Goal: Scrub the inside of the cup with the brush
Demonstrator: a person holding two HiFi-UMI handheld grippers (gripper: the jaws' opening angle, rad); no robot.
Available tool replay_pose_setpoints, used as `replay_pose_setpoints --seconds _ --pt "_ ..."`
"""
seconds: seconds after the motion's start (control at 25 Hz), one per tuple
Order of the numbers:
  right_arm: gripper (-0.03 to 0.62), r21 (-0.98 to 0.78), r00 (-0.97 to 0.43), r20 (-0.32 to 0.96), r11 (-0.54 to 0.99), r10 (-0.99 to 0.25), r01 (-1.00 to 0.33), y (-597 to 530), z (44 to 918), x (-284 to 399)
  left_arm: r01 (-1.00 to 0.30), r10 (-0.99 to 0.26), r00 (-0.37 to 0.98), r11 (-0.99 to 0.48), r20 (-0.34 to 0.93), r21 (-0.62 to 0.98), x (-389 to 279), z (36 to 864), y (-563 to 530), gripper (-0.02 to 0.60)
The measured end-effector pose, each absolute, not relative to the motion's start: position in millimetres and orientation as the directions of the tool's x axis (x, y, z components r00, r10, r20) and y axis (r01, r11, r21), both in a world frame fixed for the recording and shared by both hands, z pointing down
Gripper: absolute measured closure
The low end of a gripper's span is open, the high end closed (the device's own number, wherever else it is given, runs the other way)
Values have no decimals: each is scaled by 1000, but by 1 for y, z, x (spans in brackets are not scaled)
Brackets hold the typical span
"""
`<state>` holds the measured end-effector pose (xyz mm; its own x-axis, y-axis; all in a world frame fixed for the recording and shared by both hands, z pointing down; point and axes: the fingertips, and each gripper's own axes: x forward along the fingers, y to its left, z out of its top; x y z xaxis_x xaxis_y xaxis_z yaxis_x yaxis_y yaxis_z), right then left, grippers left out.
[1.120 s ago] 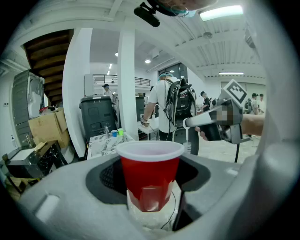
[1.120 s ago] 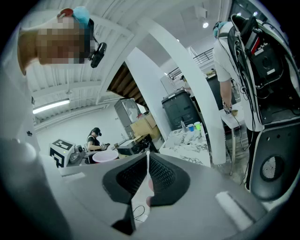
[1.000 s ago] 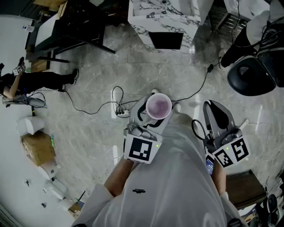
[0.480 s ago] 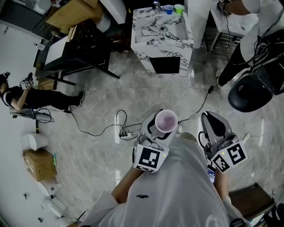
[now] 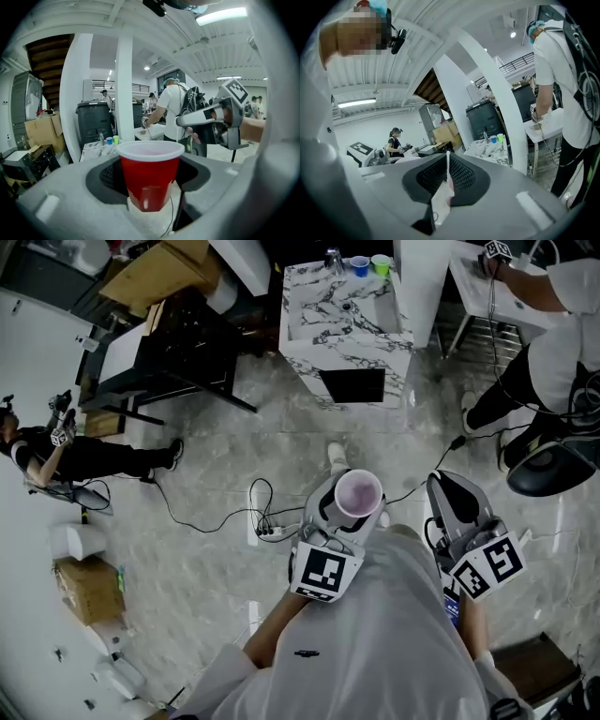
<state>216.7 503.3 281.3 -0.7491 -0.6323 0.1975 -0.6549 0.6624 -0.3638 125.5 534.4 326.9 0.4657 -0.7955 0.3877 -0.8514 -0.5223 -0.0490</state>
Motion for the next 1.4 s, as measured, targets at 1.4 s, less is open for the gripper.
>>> replay_pose_setpoints --seconds 1.4 --pt "571 -327 -675 231 598 -700 -732 103 269 -17 -801 -737 559 -598 380 17 -107 327 133 291"
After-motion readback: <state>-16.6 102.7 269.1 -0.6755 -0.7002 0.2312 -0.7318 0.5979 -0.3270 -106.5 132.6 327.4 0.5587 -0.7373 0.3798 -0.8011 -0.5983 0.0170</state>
